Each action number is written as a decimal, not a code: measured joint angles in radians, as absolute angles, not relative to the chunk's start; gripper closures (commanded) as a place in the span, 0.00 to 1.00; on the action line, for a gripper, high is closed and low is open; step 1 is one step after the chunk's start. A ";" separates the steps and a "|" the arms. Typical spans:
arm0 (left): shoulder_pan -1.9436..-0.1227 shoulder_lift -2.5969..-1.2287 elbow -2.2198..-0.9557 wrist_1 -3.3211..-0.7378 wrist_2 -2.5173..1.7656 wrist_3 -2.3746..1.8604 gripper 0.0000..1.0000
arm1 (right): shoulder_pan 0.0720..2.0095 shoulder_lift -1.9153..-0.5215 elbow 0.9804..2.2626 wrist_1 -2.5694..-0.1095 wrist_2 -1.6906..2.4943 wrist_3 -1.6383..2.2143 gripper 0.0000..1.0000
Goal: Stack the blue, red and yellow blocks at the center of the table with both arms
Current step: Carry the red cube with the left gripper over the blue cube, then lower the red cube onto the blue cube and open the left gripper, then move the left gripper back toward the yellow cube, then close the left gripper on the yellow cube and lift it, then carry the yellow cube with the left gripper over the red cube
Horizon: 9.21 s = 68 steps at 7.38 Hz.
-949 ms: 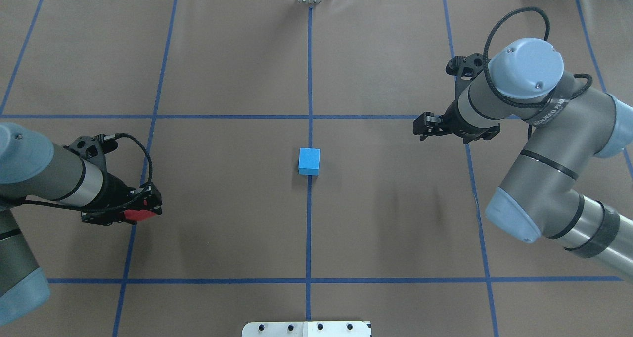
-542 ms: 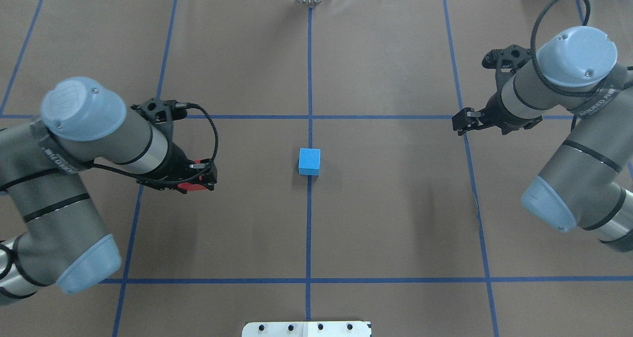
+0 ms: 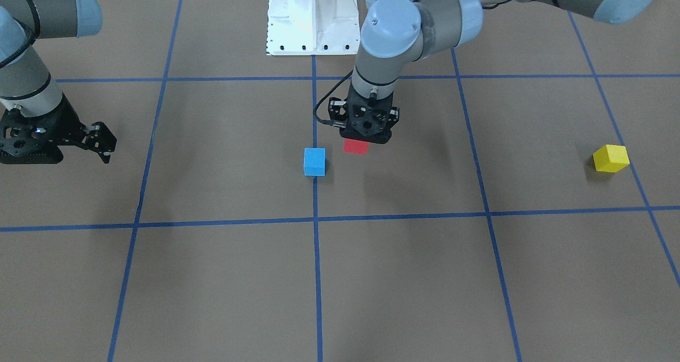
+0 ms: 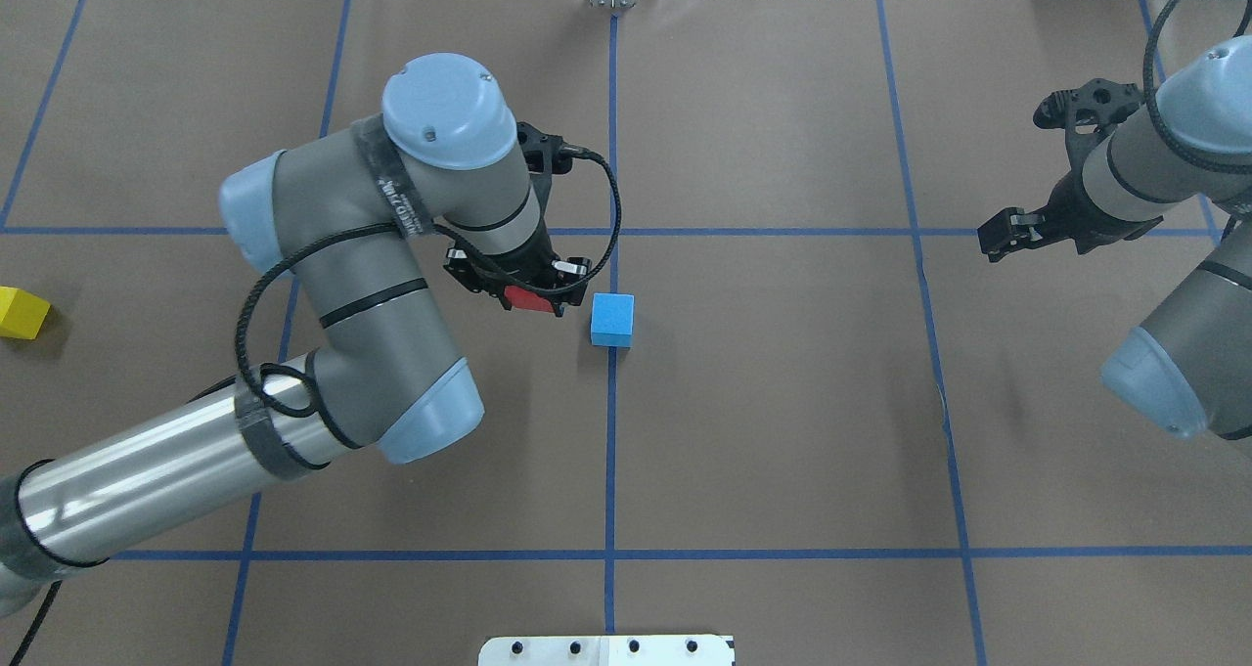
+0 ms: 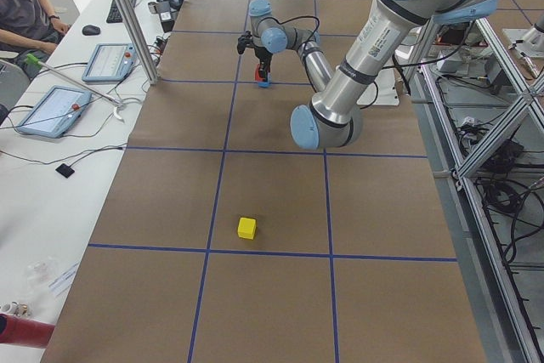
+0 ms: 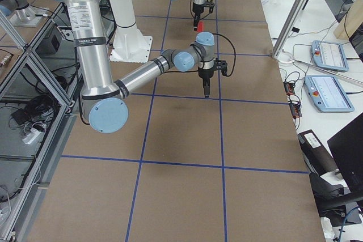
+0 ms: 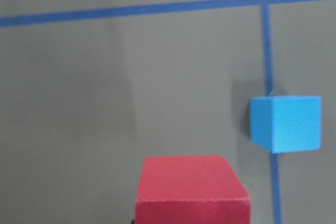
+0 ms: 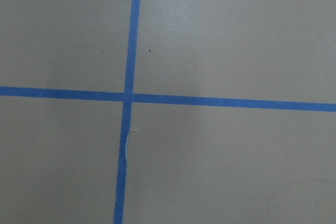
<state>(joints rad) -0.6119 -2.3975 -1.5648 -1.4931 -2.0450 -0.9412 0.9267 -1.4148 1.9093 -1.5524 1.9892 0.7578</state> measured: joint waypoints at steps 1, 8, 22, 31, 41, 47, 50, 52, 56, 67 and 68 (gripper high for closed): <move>-0.610 -2.453 -1.486 -1.500 -2.044 -0.918 1.00 | 0.930 -1.416 1.908 -1.552 1.990 0.754 0.00; -0.565 -2.572 -1.312 -1.511 -2.036 -0.963 1.00 | 0.930 -1.412 1.902 -1.552 1.991 0.753 0.00; -0.543 -2.563 -1.313 -1.521 -2.014 -1.071 0.86 | 0.930 -1.417 1.876 -1.516 1.991 0.753 0.00; -0.559 -2.513 -1.490 -1.460 -1.999 -1.070 0.00 | 0.930 -1.418 1.876 -1.516 1.991 0.753 0.00; -1.210 -1.707 -1.565 -1.773 -2.230 -0.176 0.00 | 0.936 -1.425 1.888 -1.485 1.991 0.758 0.00; -1.246 -1.696 -1.389 -1.835 -2.253 -0.261 0.00 | 0.936 -1.425 1.897 -1.485 2.033 0.759 0.00; -1.243 -1.698 -1.312 -1.948 -2.297 -0.343 0.00 | 0.937 -1.442 1.925 -1.485 2.051 0.760 0.00; -1.235 -1.699 -1.303 -1.986 -2.334 -0.374 0.00 | 0.937 -1.467 1.951 -1.485 2.065 0.762 0.00; -1.198 -1.678 -1.300 -2.001 -2.362 -0.378 0.00 | 0.937 -1.476 1.952 -1.485 2.066 0.762 0.00; -1.022 -1.799 -1.924 -1.471 -2.343 -0.658 1.00 | 0.939 -1.483 1.945 -1.485 2.062 0.761 0.00; -0.902 -1.927 -1.947 -1.454 -2.296 -0.834 1.00 | 0.941 -1.490 1.943 -1.478 2.060 0.761 0.00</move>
